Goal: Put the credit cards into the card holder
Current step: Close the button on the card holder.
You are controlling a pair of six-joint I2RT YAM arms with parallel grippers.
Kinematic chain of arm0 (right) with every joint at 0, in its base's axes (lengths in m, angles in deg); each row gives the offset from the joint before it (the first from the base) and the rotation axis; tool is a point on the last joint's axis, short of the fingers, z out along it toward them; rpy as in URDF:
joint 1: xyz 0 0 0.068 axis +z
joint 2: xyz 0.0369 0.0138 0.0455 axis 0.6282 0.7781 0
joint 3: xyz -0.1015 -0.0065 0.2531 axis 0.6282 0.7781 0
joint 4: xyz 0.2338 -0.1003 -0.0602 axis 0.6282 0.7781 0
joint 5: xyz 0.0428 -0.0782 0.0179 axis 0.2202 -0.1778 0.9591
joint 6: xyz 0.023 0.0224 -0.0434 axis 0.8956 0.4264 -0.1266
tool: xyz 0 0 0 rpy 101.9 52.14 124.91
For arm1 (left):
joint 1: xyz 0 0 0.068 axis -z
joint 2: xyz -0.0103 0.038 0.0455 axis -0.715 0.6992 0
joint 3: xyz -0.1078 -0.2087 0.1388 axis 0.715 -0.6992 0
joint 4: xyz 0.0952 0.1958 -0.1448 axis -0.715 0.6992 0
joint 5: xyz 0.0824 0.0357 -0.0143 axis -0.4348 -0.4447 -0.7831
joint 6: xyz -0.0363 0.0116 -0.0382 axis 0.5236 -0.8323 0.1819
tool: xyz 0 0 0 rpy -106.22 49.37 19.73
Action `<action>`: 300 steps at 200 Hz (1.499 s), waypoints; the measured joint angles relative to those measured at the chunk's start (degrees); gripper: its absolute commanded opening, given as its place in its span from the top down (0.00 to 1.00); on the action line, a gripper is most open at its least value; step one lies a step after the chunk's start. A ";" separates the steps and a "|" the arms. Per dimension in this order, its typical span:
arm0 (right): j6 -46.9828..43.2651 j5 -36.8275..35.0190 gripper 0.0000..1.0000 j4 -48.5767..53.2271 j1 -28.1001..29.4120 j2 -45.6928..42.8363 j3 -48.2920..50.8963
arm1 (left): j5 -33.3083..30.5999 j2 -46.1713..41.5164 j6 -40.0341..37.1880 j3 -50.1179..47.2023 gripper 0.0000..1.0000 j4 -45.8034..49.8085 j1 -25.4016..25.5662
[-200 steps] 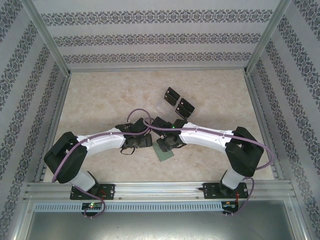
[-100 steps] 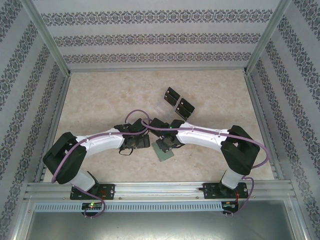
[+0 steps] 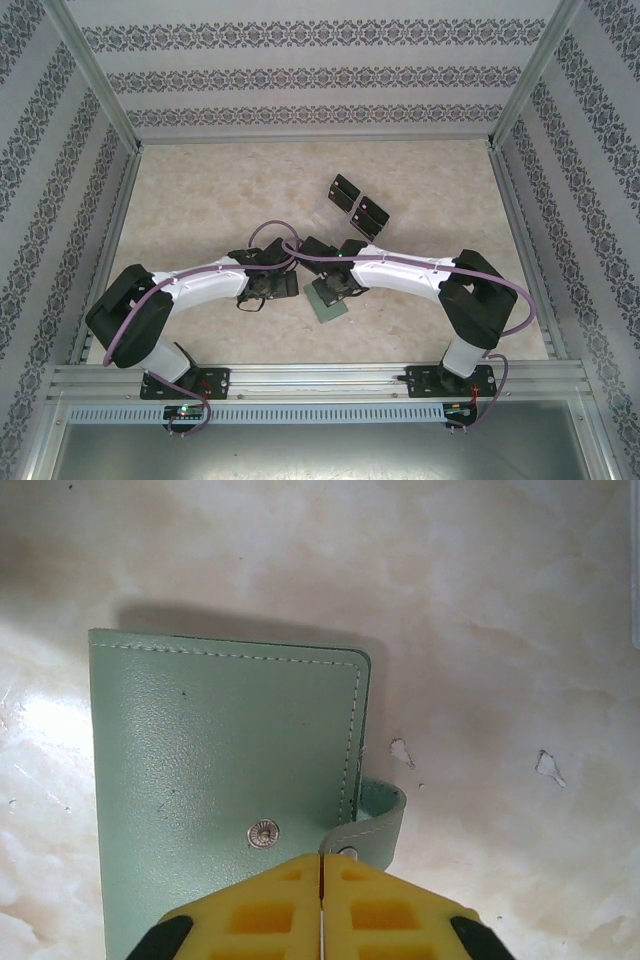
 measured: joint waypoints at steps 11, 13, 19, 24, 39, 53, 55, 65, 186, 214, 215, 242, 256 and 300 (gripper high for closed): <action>-0.02 -0.02 1.00 -0.04 -0.02 0.00 0.00 | 0.00 0.00 0.00 0.00 0.00 0.00 -0.02; -0.07 0.00 1.00 -0.04 -0.02 0.00 0.00 | 0.00 0.00 0.00 0.00 0.00 0.00 -0.04; -0.17 0.00 1.00 -0.07 -0.02 0.00 0.00 | 0.00 0.00 -0.02 0.00 0.00 0.00 -0.07; -0.15 0.00 1.00 -0.07 -0.02 0.00 0.00 | 0.00 0.00 -0.02 0.00 0.00 0.00 -0.09; -0.11 0.02 1.00 -0.11 -0.04 0.00 0.00 | 0.00 0.00 -0.02 0.00 0.00 0.00 -0.09; -0.11 0.26 1.00 -0.24 -0.11 -0.02 0.00 | 0.02 0.00 -0.04 0.00 0.00 0.00 -0.09; -0.11 0.42 1.00 -0.28 -0.17 -0.02 0.00 | 0.02 0.00 -0.04 0.00 0.00 -0.02 -0.09; -0.11 1.09 1.00 -0.57 -0.44 -0.07 0.09 | 0.02 0.00 -0.07 0.02 0.00 -0.02 -0.13; 0.79 7.89 1.00 -5.49 -1.64 -0.20 3.04 | 1.66 2.14 -0.72 0.57 0.00 -1.18 -0.09; 0.96 8.28 1.00 -5.81 -2.14 -0.13 3.08 | 1.77 2.38 -0.74 0.79 0.00 -1.20 -0.09; 0.96 8.28 1.00 -5.81 -2.16 -0.13 3.08 | 1.77 2.38 -0.74 0.79 0.00 -1.20 -0.09; 1.01 8.72 1.00 -6.14 -2.29 0.11 3.13 | 1.86 2.51 -0.74 0.83 0.00 -1.22 -0.11; 1.20 9.09 1.00 -6.19 -2.29 0.11 3.17 | 1.95 2.54 -0.76 0.90 0.00 -1.20 -0.11; 1.62 9.70 1.00 -6.95 -2.29 -0.74 4.09 | 1.97 2.69 -1.03 1.01 0.00 -1.18 -0.11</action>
